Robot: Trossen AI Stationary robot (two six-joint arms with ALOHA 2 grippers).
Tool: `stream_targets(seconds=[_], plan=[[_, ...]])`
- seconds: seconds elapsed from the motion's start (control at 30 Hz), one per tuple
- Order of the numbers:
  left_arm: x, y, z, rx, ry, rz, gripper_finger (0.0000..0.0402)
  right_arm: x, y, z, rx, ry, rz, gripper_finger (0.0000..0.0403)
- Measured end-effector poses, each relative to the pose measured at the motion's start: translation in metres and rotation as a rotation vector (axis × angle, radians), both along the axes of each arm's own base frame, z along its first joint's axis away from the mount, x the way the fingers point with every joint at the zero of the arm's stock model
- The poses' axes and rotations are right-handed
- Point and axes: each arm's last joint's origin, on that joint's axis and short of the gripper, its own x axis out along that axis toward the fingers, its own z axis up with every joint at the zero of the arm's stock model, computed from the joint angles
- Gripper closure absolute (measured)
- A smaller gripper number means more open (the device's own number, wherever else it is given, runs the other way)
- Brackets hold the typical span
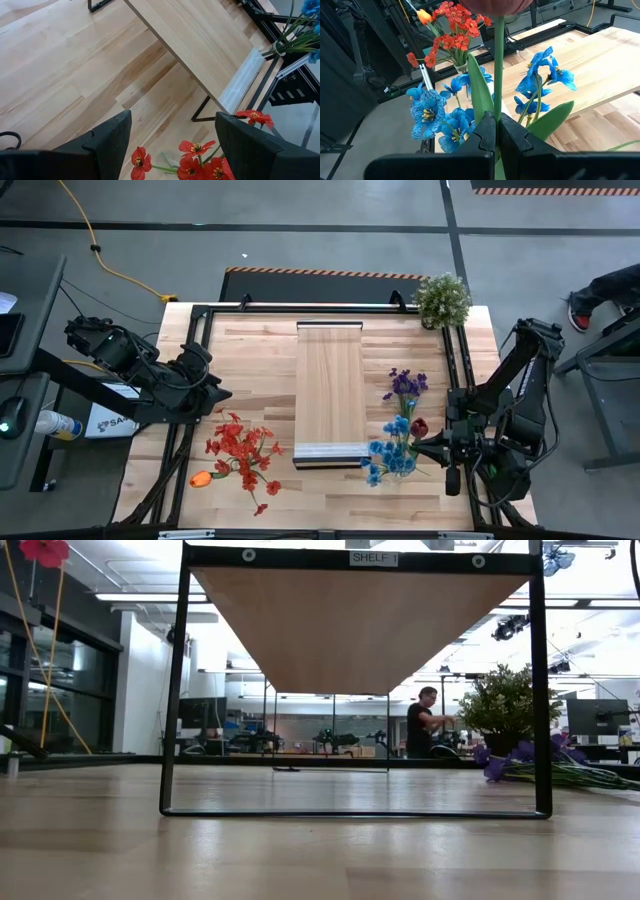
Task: Pick and place flowers into a vace then onto a shelf
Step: Put the red flower into the right transparent vase
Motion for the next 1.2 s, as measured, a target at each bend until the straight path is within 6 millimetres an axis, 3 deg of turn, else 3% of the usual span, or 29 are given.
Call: stream_targets(seconds=[0.67, 1.2], plan=[[0.0000, 0.0001, 0.0000, 0.002, -0.001, 0.002, 0.0080, -0.0008, -0.0006, -0.0024, 0.022, 0.034, 0.017, 0.0400], [0.0000, 0.0001, 0.0000, 0.002, -0.001, 0.001, 0.0082, -0.0003, 0.0004, -0.0014, 0.036, 0.029, 0.021, 0.0295]])
